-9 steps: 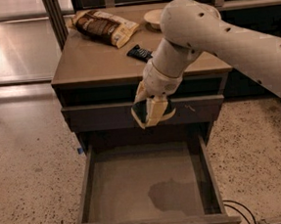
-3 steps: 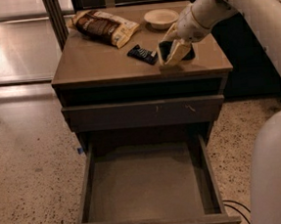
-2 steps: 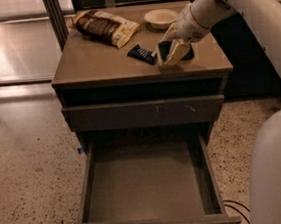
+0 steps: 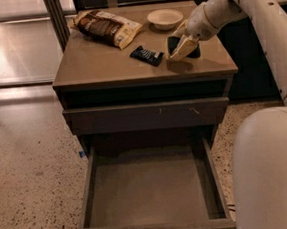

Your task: Pick sponge from middle drawer and place on counter

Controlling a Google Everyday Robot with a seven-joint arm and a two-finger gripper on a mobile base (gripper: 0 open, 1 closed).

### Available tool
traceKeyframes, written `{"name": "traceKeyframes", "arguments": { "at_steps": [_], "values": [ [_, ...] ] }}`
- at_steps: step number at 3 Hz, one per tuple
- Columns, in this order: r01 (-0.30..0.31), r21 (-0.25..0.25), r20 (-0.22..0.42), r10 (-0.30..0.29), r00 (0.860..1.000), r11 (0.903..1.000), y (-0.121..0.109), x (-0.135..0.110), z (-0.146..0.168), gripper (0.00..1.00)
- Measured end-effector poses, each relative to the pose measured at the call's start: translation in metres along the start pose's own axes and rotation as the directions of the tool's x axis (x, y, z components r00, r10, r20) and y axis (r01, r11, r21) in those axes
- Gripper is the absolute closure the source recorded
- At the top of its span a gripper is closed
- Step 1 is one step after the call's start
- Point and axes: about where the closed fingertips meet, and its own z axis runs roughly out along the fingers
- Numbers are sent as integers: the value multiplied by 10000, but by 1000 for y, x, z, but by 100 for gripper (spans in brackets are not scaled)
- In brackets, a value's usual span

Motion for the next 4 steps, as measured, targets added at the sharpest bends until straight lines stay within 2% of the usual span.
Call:
{"name": "traceKeyframes", "arguments": {
  "at_steps": [1,2,3,4],
  "values": [
    [-704,176,164,701,9974,9974,-18,15,9,100],
    [-1104,-206,-81,1102,9939,9937,-15,28,24,100],
    [-1107,-202,-96,1105,9938,9937,-15,29,23,100],
    [-1107,-203,-95,1105,9938,9937,-15,29,23,83]
  ]
}}
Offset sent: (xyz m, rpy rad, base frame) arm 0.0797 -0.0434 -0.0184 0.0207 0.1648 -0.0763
